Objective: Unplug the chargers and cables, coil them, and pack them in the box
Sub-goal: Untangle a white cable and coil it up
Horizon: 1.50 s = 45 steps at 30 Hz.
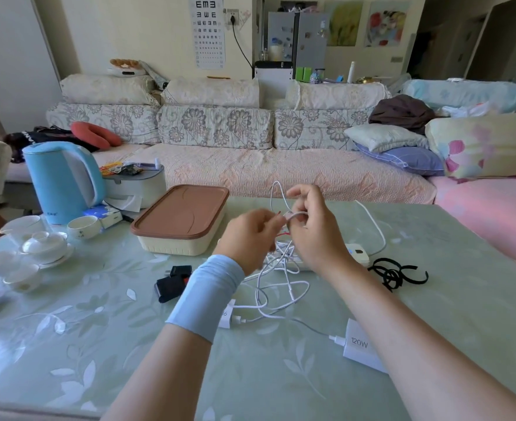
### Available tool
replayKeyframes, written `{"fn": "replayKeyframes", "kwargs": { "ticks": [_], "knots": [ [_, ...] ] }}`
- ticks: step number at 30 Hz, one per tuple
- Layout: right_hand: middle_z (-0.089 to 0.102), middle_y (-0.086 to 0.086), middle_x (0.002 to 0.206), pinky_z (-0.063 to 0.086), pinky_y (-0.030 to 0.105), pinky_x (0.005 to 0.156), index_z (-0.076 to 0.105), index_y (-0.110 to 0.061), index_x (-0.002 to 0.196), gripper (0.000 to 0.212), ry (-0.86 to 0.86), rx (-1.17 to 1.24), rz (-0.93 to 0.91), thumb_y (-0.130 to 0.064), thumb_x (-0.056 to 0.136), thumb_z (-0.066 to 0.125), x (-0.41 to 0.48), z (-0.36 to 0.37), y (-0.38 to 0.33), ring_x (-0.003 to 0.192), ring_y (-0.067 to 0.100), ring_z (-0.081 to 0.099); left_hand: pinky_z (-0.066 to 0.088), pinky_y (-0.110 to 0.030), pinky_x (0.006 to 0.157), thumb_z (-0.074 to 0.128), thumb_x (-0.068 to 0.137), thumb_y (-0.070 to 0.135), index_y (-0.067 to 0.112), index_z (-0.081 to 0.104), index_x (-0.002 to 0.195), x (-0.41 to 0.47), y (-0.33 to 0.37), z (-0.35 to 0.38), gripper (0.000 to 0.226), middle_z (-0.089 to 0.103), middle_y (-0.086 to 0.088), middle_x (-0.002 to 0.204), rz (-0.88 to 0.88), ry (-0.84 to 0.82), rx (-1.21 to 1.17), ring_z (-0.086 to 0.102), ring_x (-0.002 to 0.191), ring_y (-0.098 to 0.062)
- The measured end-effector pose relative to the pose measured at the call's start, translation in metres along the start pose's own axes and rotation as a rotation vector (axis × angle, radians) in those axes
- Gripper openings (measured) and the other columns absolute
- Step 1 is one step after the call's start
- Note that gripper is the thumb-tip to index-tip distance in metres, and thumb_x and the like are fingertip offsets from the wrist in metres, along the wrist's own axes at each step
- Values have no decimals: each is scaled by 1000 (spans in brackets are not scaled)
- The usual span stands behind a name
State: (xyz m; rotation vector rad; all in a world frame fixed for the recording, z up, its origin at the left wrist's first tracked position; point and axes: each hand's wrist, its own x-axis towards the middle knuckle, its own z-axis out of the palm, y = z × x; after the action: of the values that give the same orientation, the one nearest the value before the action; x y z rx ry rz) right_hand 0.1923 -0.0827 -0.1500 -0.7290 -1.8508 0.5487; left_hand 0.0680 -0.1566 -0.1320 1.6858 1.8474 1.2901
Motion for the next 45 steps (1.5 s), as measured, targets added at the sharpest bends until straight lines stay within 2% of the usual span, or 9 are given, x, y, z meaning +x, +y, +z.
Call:
{"fn": "replayKeyframes", "kwargs": {
  "ticks": [7, 12, 17, 20, 24, 32, 37, 41, 45],
  "knots": [
    [51, -2, 59, 39, 32, 62, 53, -28, 59, 30, -47, -239, 183, -27, 87, 63, -1, -8, 35, 61, 11, 45, 28, -24, 46, 56, 95, 36, 21, 53, 55, 9, -3, -12, 43, 42, 9, 40, 208, 215, 13, 35, 39, -8],
    [63, -3, 59, 44, 20, 48, 64, -16, 72, 19, -360, -214, 548, -24, 88, 58, -9, 4, 48, 46, 10, 58, 26, -26, 47, 55, 88, 45, 16, 40, 52, 7, -8, -8, 49, 30, 1, 44, 281, 258, 80, 28, 46, -13],
    [64, 7, 69, 42, 23, 47, 51, -11, 98, 15, -156, 123, 634, -16, 100, 37, 2, 16, 49, 46, 21, 52, 38, -27, 56, 52, 87, 60, 18, 61, 62, 9, -30, 1, 49, 46, 6, 49, 11, -183, 426, 47, 54, -17],
    [59, 12, 75, 34, 20, 39, 38, -17, 92, 12, -62, 391, 596, -12, 103, 38, 8, 18, 40, 46, 21, 49, 49, -32, 80, 37, 94, 59, 41, 67, 103, 8, -37, 11, 36, 68, 4, 87, -88, -316, 467, 62, 89, -24],
    [63, 8, 86, 47, 25, 53, 44, -16, 98, 12, 60, 133, 386, -18, 105, 35, 8, 13, 52, 62, 23, 58, 44, -32, 79, 27, 100, 50, 40, 54, 124, 14, -44, 13, 38, 66, -2, 113, -132, -277, 719, 61, 102, -28],
    [71, -1, 94, 56, 35, 73, 68, -21, 103, 20, 340, 97, 271, -27, 101, 49, 18, 1, 62, 80, 17, 71, 29, -19, 45, 73, 78, 48, 24, 62, 57, 19, -28, -4, 34, 42, 11, 45, -88, -124, 32, 35, 44, -8],
    [64, 7, 94, 45, 33, 76, 74, -27, 82, 16, 386, -323, 291, -42, 85, 72, 10, -8, 73, 95, 30, 57, 25, -21, 45, 65, 88, 37, 16, 56, 49, 18, -26, -15, 46, 33, -4, 50, 41, 196, -210, 26, 45, -10],
    [72, 2, 72, 55, 42, 72, 68, -17, 76, 31, 93, -29, 531, -45, 90, 65, 8, -18, 69, 69, 24, 67, 33, -26, 50, 57, 89, 52, 19, 60, 53, 23, -45, -29, 49, 44, 2, 45, -53, 439, -15, 39, 44, -14],
    [46, 2, 40, 51, 34, 48, 57, -6, 83, 31, -201, 87, 676, -33, 99, 55, -8, -29, 56, 33, 22, 51, 42, -28, 62, 46, 92, 54, 29, 66, 66, 17, -55, -34, 41, 61, 5, 61, -180, 221, 522, 60, 70, -24]
  ]
}}
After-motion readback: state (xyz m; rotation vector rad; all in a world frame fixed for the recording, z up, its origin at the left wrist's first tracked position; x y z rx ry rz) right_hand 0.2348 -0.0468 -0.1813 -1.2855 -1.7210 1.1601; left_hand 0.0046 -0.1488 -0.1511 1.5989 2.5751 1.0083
